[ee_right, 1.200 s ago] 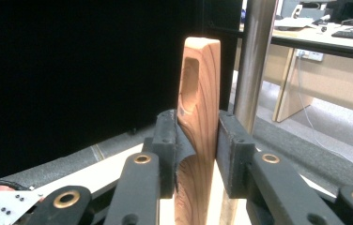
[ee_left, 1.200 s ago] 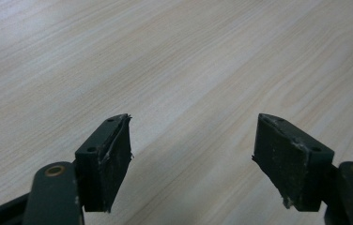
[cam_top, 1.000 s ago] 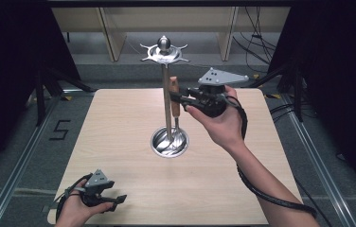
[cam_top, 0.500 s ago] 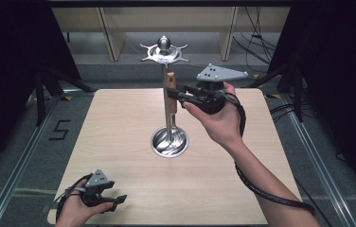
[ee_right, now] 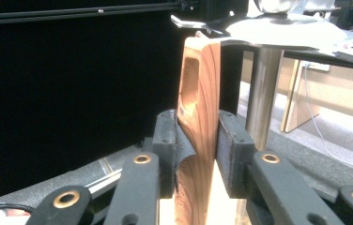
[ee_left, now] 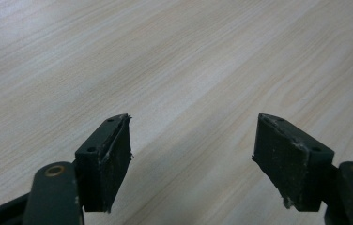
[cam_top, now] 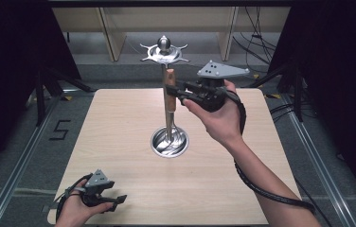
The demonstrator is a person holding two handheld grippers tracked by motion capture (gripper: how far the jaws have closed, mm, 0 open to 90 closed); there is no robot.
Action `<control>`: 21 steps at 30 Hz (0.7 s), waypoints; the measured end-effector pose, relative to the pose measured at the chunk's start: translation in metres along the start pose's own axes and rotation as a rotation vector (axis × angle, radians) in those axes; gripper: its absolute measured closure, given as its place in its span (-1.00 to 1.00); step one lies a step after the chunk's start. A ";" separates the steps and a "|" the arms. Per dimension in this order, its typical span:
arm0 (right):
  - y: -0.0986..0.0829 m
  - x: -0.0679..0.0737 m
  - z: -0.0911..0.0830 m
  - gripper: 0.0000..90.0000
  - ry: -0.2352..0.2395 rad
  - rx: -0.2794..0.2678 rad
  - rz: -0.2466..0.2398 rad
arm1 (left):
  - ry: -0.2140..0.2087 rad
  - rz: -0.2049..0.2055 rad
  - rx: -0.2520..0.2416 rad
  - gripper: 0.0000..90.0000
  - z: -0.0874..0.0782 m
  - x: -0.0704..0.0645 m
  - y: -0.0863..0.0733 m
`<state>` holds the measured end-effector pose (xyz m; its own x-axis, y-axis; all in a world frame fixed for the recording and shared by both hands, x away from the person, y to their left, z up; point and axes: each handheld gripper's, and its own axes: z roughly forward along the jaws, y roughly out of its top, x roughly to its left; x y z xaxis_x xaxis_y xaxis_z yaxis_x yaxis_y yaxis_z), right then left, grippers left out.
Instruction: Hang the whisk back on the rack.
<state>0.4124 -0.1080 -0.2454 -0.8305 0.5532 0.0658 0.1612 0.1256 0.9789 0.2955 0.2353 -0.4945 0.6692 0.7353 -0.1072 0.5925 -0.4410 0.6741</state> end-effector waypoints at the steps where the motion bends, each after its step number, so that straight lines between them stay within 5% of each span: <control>1: 0.001 0.001 -0.001 0.61 0.000 0.003 0.015 | 0.000 0.000 0.001 -0.40 0.000 0.000 0.000; 21: 0.007 0.002 0.002 0.61 0.015 -0.014 0.023 | -0.003 0.001 0.000 -0.40 0.000 0.000 0.000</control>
<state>0.4126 -0.1044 -0.2383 -0.8346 0.5433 0.0912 0.1731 0.1015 0.9796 0.2952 0.2352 -0.4944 0.6710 0.7335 -0.1090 0.5922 -0.4416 0.6740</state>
